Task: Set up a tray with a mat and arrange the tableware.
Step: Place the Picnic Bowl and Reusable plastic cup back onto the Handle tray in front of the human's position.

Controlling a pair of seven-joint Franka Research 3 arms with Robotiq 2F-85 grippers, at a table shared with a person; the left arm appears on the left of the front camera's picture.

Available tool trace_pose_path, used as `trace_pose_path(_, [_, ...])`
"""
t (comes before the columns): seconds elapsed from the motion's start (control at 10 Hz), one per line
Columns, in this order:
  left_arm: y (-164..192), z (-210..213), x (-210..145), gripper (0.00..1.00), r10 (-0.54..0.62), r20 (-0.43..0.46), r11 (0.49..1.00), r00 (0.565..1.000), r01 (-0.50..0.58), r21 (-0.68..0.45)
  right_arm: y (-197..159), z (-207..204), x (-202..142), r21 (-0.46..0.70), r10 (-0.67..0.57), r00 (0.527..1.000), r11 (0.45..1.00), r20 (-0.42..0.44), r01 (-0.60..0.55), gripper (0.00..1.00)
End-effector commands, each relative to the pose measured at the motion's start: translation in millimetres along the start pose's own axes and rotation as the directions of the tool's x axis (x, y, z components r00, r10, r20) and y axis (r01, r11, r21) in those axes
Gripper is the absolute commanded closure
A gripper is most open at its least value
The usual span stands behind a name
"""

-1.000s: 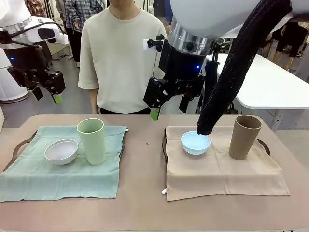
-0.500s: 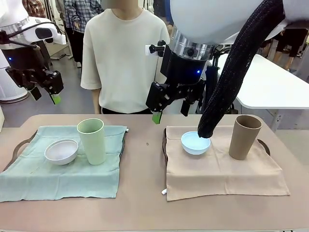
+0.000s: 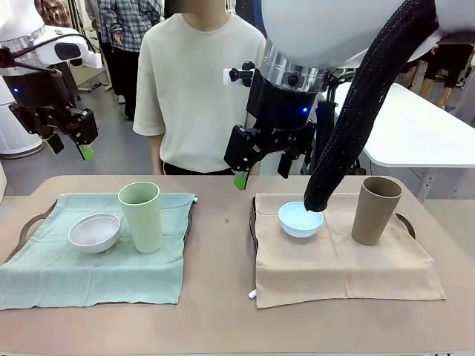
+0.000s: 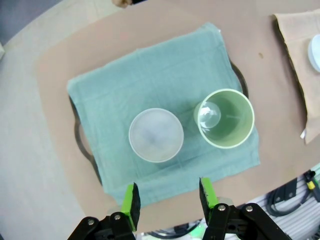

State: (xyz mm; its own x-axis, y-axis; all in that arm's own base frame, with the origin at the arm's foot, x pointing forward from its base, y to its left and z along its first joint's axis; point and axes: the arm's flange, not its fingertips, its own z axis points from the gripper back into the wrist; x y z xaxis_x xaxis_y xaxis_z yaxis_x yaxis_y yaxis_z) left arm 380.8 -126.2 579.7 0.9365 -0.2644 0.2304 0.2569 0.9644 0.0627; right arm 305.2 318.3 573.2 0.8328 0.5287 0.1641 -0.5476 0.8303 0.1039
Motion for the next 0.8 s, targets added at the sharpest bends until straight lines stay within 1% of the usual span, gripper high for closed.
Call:
trace_pose_path(0.0, [1, -2, -2, 0.36, -0.011, 0.004, 1.000, 1.000, 0.011, -0.003, -3, -4, -1, 0.004, 0.014, 1.000, 1.000, 0.015, -0.014, 0.00])
trace_pose_path(0.2, [0, 0, 0, 0.36, 0.000, 0.000, 1.000, 1.000, 0.000, 0.000, 0, 0, 0, 0.000, 0.000, 1.000, 1.000, 0.000, 0.000, 0.00])
trace_pose_path(0.3, [3, -5, 3, 0.22, 0.036, -0.058, 0.999, 0.998, -0.037, -0.015, -15, -2, -1, -0.011, -0.010, 1.000, 1.000, -0.004, 0.010, 0.00])
trace_pose_path(0.4, [10, -13, 4, 0.00, 0.056, -0.091, 0.996, 0.994, -0.062, -0.057, -36, -2, -6, 0.037, -0.020, 1.000, 0.999, -0.015, 0.020, 0.00])
trace_pose_path(0.5, [19, -14, 4, 0.00, 0.073, -0.119, 0.992, 0.990, -0.084, -0.089, -65, 4, -16, 0.058, -0.086, 0.996, 0.995, -0.016, 0.087, 0.00])
trace_pose_path(0.6, [25, -10, 3, 0.00, 0.087, -0.129, 0.986, 0.988, -0.104, -0.129, -97, 18, -29, 0.053, -0.200, 0.979, 0.979, 0.025, 0.199, 0.00])
trace_pose_path(0.7, [29, -9, 5, 0.04, 0.111, -0.136, 0.982, 0.984, -0.130, -0.140, -132, 36, -55, 0.064, -0.320, 0.946, 0.947, 0.055, 0.316, 0.00])
